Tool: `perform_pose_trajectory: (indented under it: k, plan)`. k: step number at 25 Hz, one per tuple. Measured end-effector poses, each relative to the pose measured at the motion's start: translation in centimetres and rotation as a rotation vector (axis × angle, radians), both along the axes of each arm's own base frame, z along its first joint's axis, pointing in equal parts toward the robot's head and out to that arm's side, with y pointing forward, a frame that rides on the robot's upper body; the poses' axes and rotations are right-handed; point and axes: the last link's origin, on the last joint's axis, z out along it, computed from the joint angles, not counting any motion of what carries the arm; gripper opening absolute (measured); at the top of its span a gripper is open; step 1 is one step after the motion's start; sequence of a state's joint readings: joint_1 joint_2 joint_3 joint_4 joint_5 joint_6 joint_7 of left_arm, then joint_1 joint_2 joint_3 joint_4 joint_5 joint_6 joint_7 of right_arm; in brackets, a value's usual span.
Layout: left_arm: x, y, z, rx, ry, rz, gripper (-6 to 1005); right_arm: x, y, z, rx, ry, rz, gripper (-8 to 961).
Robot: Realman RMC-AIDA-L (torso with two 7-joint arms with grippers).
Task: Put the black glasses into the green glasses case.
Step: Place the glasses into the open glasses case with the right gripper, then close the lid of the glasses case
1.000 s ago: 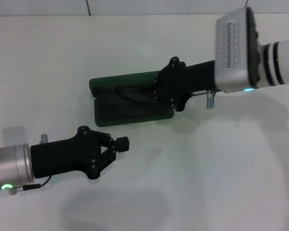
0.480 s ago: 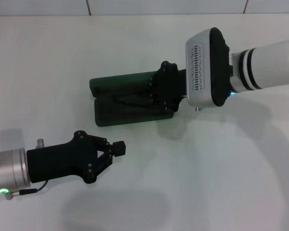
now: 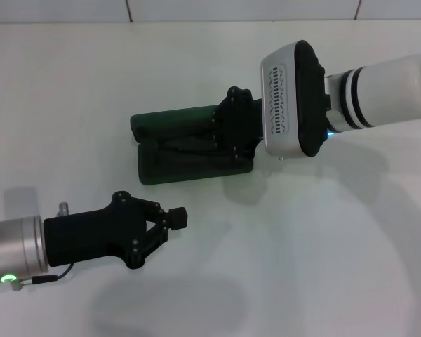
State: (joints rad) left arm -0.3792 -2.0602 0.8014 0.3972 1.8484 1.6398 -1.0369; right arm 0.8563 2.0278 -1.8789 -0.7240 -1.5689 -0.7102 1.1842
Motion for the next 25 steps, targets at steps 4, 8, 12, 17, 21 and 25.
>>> perform_pose_trajectory:
  k: [4, 8, 12, 17, 21, 25]
  plan:
    - [0.0, 0.0, 0.0, -0.001, 0.0, 0.0, 27, 0.0, 0.1, 0.0, 0.01, -0.002, 0.001, 75]
    - [0.0, 0.0, 0.0, -0.001, 0.0, 0.0, 27, 0.0, 0.1, -0.3, 0.032, -0.015, 0.009, 87]
    - [0.0, 0.0, 0.0, -0.001, 0.0, -0.001, 28, -0.4, -0.4, -0.8, 0.024, -0.019, 0.038, 100]
    - [0.1, -0.1, 0.0, -0.01, -0.003, -0.009, 28, -0.7, -0.6, -0.8, 0.019, -0.008, 0.038, 115]
    - [0.1, -0.1, 0.0, -0.01, -0.001, -0.01, 29, -0.9, -0.7, -0.8, 0.013, 0.001, 0.043, 128]
    - [0.1, -0.1, 0.0, -0.011, -0.003, -0.01, 29, -1.1, -1.1, -0.5, 0.011, 0.035, 0.034, 179]
